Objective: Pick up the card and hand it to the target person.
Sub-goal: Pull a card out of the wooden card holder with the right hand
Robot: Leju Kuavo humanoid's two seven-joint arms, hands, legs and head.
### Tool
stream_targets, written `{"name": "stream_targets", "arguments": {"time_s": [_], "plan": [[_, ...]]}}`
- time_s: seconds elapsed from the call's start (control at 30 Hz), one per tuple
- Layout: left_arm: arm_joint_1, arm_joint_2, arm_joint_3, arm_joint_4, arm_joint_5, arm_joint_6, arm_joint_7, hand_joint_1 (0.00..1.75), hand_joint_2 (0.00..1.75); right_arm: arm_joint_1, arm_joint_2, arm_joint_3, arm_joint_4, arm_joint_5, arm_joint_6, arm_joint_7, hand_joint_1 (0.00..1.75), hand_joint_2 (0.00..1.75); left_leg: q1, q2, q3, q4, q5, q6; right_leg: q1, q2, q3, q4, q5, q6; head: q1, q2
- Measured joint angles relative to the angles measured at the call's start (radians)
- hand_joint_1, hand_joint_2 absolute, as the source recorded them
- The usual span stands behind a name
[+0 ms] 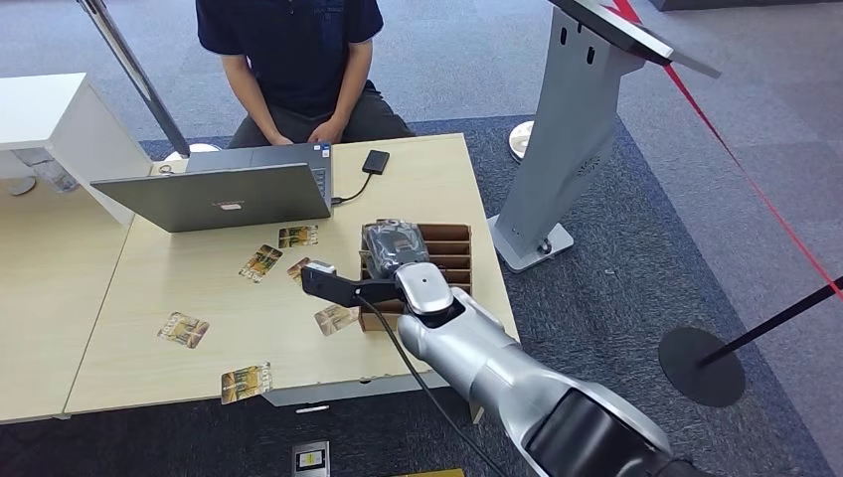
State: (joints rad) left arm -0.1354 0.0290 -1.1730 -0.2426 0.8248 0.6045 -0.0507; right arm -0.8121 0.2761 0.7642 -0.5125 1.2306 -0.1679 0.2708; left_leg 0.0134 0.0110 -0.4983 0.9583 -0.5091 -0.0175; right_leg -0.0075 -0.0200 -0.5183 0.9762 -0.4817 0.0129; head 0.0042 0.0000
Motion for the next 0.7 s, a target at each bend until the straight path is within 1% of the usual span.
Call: {"name": "stream_targets", "arguments": {"time_s": [0.27, 0.43, 0.67, 0.7], "plan": [[0.001, 0.000, 0.000, 0.000, 0.000, -0.001, 0.000, 0.00, 0.00, -0.009, -0.023, -0.002, -0.081, -0.070, 0.098, 0.003, 1.39, 1.75, 0.000, 0.000, 0.000, 0.000, 0.000, 0.000, 0.000, 0.000, 0.000, 0.000, 0.000, 0.000, 0.000, 0.000], [0.002, 0.000, 0.000, 0.000, 0.001, -0.001, 0.000, 0.00, 0.00, -0.009, -0.044, -0.002, -0.136, -0.101, 0.135, 0.008, 1.36, 1.75, 0.000, 0.000, 0.000, 0.000, 0.000, 0.000, 0.000, 0.000, 0.000, 0.000, 0.000, 0.000, 0.000, 0.000], [0.002, 0.002, 0.001, 0.001, 0.002, -0.003, -0.006, 0.00, 0.00, 0.000, -0.084, -0.002, -0.273, -0.185, 0.218, 0.027, 1.37, 1.75, 0.000, 0.000, 0.000, 0.000, 0.000, 0.000, 0.000, 0.000, 0.000, 0.000, 0.000, 0.000, 0.000, 0.000], [0.002, 0.002, 0.001, 0.001, 0.003, -0.003, -0.006, 0.00, 0.00, 0.003, -0.090, -0.002, -0.299, -0.199, 0.226, 0.031, 1.39, 1.75, 0.000, 0.000, 0.000, 0.000, 0.000, 0.000, 0.000, 0.000, 0.000, 0.000, 0.000, 0.000, 0.000, 0.000]]}}
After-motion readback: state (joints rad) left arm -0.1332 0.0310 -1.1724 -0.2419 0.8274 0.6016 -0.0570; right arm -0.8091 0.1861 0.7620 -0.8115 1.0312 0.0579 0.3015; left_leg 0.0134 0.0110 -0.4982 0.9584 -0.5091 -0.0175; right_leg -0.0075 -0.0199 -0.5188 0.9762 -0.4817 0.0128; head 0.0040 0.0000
